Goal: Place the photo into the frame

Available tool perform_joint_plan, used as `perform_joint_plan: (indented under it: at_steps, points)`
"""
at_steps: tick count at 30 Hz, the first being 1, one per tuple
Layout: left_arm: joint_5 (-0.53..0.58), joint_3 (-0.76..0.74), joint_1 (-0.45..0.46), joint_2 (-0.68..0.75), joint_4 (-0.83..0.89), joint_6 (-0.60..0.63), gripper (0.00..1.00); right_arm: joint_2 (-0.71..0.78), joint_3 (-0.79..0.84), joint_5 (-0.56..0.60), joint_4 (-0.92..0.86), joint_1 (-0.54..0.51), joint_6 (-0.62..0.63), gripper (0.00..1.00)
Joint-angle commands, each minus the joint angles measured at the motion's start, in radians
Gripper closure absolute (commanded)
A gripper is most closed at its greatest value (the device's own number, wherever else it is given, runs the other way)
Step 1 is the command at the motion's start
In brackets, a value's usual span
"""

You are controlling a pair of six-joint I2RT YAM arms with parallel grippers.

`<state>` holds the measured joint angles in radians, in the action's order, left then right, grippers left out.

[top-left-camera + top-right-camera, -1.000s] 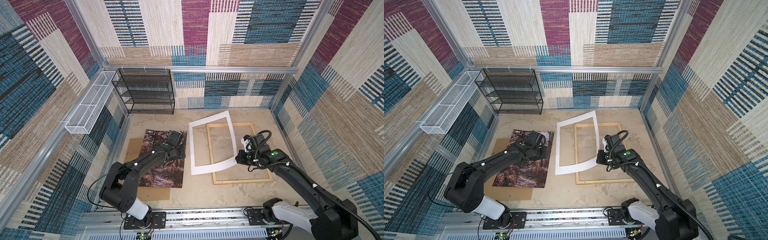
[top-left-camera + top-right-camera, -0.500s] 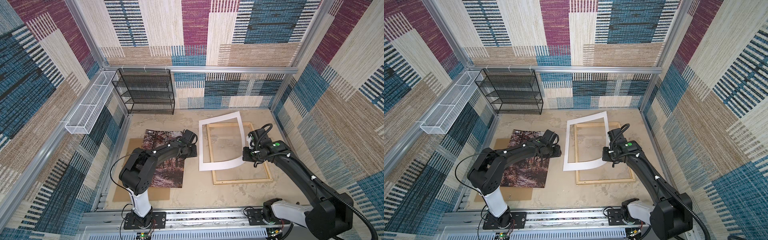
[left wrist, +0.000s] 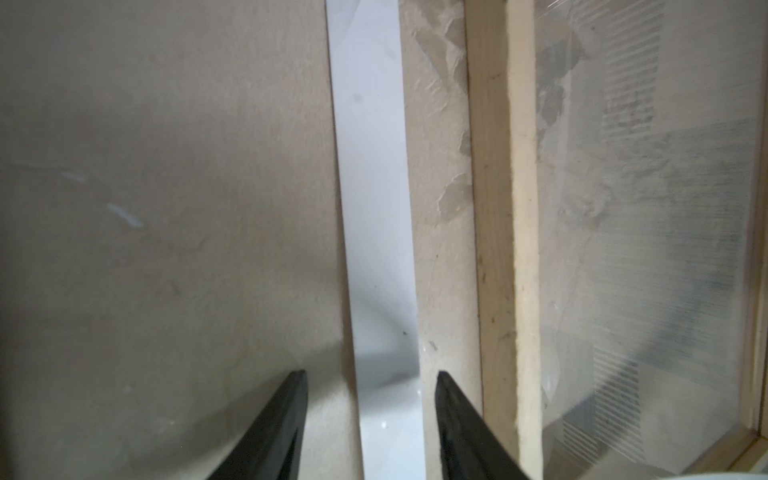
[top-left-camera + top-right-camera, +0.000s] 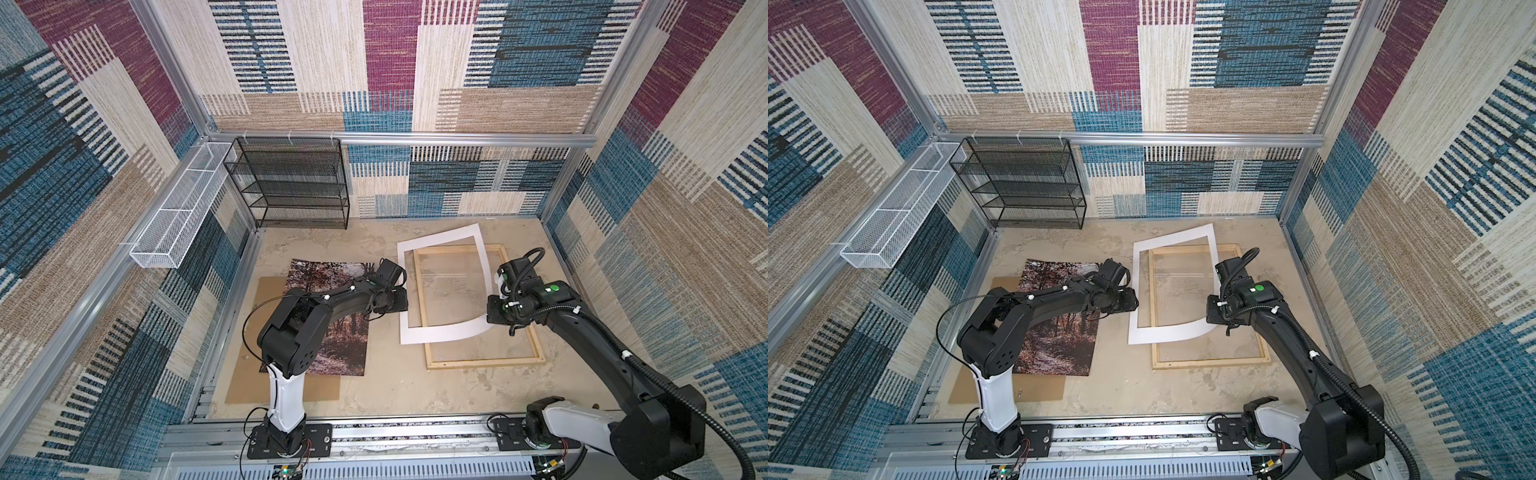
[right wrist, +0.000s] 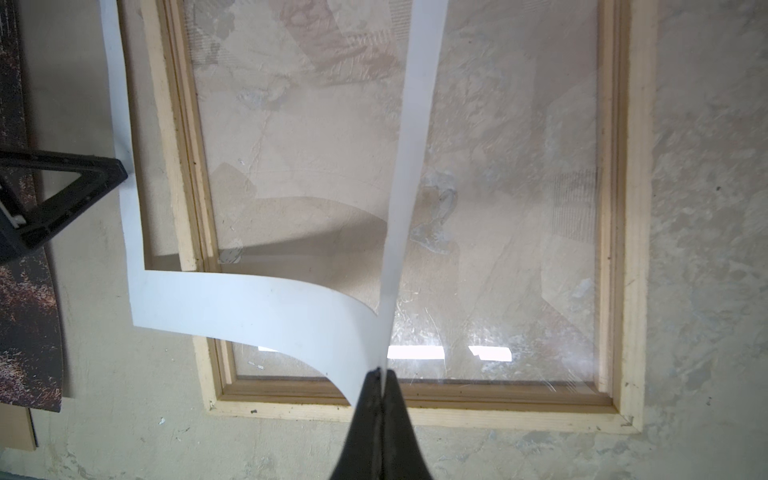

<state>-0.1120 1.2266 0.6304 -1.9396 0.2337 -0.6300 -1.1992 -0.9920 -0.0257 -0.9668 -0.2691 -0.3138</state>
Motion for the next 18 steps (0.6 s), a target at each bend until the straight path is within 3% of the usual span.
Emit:
perform_joint_plan:
  at_steps: [1, 9, 18]
  points:
    - [0.004, -0.002, -0.001, -0.001, 0.019, -0.012, 0.46, 0.0, 0.002, 0.026, 0.002, -0.001, -0.005, 1.0]
    - [-0.154, -0.018, -0.001, -0.034, -0.108, -0.009, 0.46, -0.027, 0.01, 0.036, 0.006, -0.001, -0.008, 0.99]
    - [-0.155, -0.046, -0.001, 0.004, -0.142, -0.018, 0.5, -0.065, 0.013, 0.056, 0.005, -0.002, -0.015, 0.97]
